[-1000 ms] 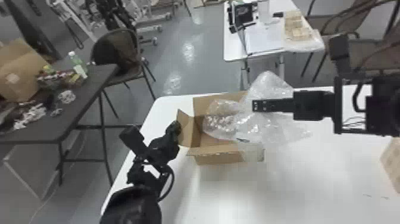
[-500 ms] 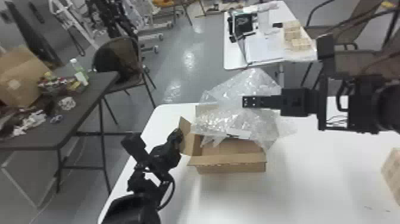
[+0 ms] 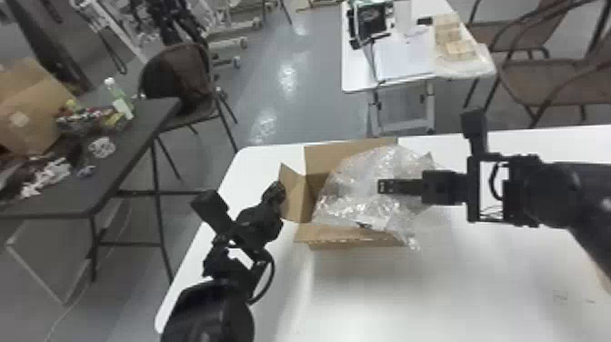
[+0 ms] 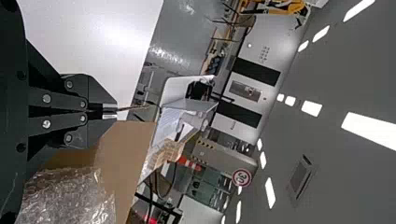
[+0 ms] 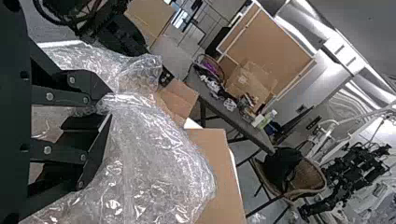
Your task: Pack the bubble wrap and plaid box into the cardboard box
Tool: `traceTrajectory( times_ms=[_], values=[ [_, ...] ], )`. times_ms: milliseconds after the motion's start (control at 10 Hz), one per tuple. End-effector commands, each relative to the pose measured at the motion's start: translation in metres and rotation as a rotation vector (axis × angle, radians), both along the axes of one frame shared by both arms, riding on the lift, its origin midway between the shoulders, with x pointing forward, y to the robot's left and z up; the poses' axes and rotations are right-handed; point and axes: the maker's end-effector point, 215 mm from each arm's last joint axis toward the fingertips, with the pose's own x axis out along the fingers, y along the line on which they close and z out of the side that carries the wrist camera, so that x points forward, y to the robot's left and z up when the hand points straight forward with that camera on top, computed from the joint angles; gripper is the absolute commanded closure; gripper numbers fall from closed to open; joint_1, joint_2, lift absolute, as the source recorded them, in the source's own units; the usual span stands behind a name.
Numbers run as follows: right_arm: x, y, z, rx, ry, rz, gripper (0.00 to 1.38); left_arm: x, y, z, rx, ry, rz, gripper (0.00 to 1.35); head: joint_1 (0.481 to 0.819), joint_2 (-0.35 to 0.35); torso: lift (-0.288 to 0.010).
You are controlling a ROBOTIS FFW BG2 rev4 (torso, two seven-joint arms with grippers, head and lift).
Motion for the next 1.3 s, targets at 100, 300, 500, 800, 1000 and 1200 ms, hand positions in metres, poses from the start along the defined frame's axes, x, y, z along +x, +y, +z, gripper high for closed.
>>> traceTrajectory(
  times_ms=[100, 300, 500, 800, 1000, 1200],
  values=[
    [0.022, -0.002, 0.004, 0.005, -0.063, -0.035, 1.08, 0.003, -0.007, 0.001, -0.005, -0.004, -0.011, 1.21, 0.695, 0.35, -0.089],
    [0.016, 0.003, -0.006, -0.01, -0.052, -0.023, 0.75, 0.003, -0.007, 0.002, -0.008, -0.007, -0.011, 1.21, 0.695, 0.35, -0.089],
    [0.008, 0.003, -0.018, -0.014, -0.005, -0.017, 0.2, 0.003, -0.007, 0.002, -0.009, -0.007, -0.011, 1.21, 0.695, 0.35, -0.089],
    [-0.003, 0.013, -0.002, 0.057, -0.001, -0.01, 0.11, -0.001, -0.002, -0.001, -0.016, -0.006, -0.002, 1.21, 0.695, 0.35, -0.089],
    [-0.011, 0.013, 0.034, 0.118, -0.067, -0.013, 0.11, -0.005, 0.001, -0.004, -0.019, 0.001, 0.004, 1.21, 0.695, 0.35, -0.089],
    [-0.004, -0.014, 0.073, 0.028, -0.293, -0.077, 0.11, -0.007, 0.007, -0.004, -0.025, -0.003, 0.015, 1.21, 0.695, 0.35, -0.089]
  ],
)
